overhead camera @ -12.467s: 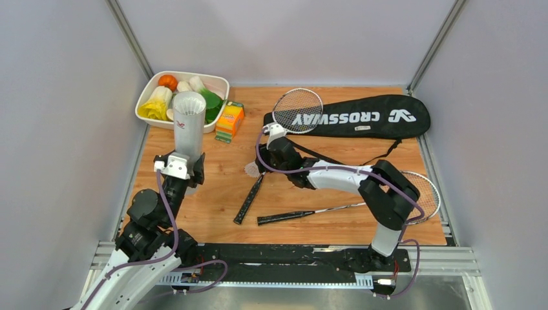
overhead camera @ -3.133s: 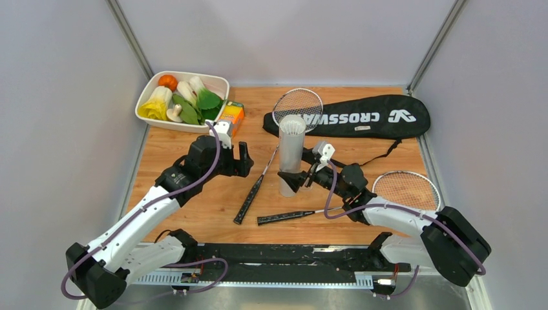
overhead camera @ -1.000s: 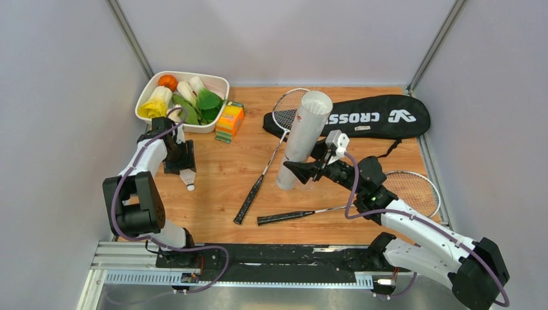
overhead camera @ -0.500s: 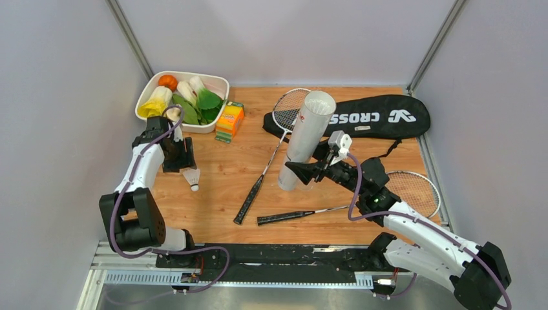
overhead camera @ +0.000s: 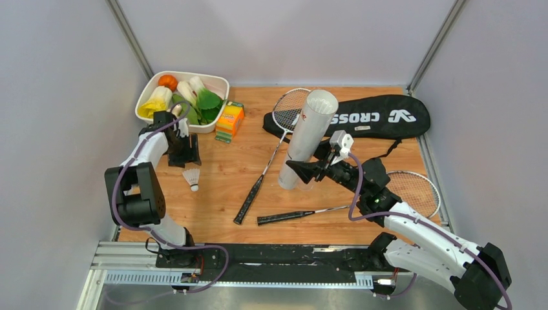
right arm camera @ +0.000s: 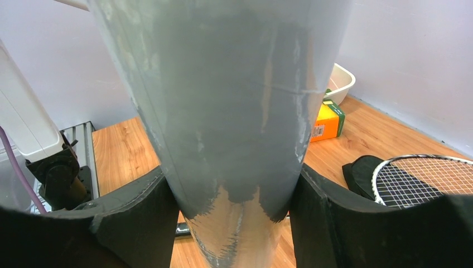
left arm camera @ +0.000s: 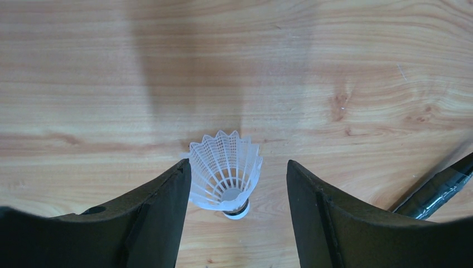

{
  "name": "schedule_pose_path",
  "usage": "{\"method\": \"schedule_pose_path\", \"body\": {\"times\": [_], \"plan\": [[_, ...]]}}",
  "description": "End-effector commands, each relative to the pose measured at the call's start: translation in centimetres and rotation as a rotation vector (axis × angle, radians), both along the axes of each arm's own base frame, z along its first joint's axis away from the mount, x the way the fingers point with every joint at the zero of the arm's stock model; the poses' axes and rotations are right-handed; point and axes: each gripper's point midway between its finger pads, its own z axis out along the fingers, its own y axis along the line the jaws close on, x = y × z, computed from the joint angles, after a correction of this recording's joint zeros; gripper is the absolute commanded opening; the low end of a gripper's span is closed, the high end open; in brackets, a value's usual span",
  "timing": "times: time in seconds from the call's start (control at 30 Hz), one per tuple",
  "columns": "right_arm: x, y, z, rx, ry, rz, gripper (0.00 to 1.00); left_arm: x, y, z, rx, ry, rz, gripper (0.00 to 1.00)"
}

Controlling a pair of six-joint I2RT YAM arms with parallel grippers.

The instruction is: Pack up the badminton gear

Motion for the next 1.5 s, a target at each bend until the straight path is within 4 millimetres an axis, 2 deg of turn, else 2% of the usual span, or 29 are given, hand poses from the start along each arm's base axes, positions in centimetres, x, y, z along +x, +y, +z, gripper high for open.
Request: {"method": "schedule_pose_path", "body": {"times": [0.0,0.13,0.3,0.43,0.57,0.6,0.7,0.8,0.87,0.93,1.03,1.2,1.33,1.47], "plan": [[0.0,-0.3,1.9,0.047,-0.034,-0.016,0.52,1.9,-0.7,0.9,-0.03,-0.064,-0.072,0.71],[0.2,-0.1,1.7,0.043,-0.029,-0.017,0.52,1.2,-1.2,0.5,-0.054,-0.033,-0.07,0.7],[0.5,-0.1,1.5,0.038,-0.016,-0.028,0.52,-1.3,-1.3,0.1,-0.047,0.023,-0.042,0.66],[0.6,-0.2,1.4,0.037,-0.01,-0.034,0.52,-2.7,-0.9,0.2,-0.018,0.052,-0.008,0.56],[0.8,-0.3,1.5,0.035,-0.007,-0.048,0.52,-3.5,-1.4,0.2,-0.032,0.074,-0.002,0.49],[0.8,-0.4,1.5,0.035,-0.009,-0.052,0.52,-3.7,-1.4,0.1,-0.033,0.08,-0.001,0.44],[0.9,-0.5,1.5,0.035,-0.004,-0.061,0.52,-4.5,-1.8,0.1,-0.034,0.099,0.003,0.37],[1.0,-0.4,1.3,0.033,0.004,-0.06,0.52,-5.0,-2.2,0.1,-0.042,0.09,0.003,0.23],[1.1,-0.3,1.2,0.033,0.013,-0.059,0.52,-5.2,-2.2,0.4,-0.035,0.088,0.013,0.21],[1.2,-0.2,1.1,0.029,0.02,-0.06,0.52,-5.0,-2.5,0.8,-0.047,0.073,0.018,0.24],[1.4,-0.2,1.1,0.023,0.029,-0.07,0.52,-4.8,-2.8,1.1,-0.067,0.052,0.035,0.33],[1.6,-0.5,1.1,0.025,0.034,-0.087,0.52,-4.9,-3.6,0.4,-0.113,0.09,0.05,0.38],[1.5,-0.7,1.5,0.027,0.031,-0.092,0.52,-5.2,-3.1,-0.2,-0.09,0.128,0.101,0.43],[1.3,-1.1,1.9,0.036,0.019,-0.103,0.52,-5.1,-3.6,-0.6,-0.119,0.127,0.069,0.46]]}}
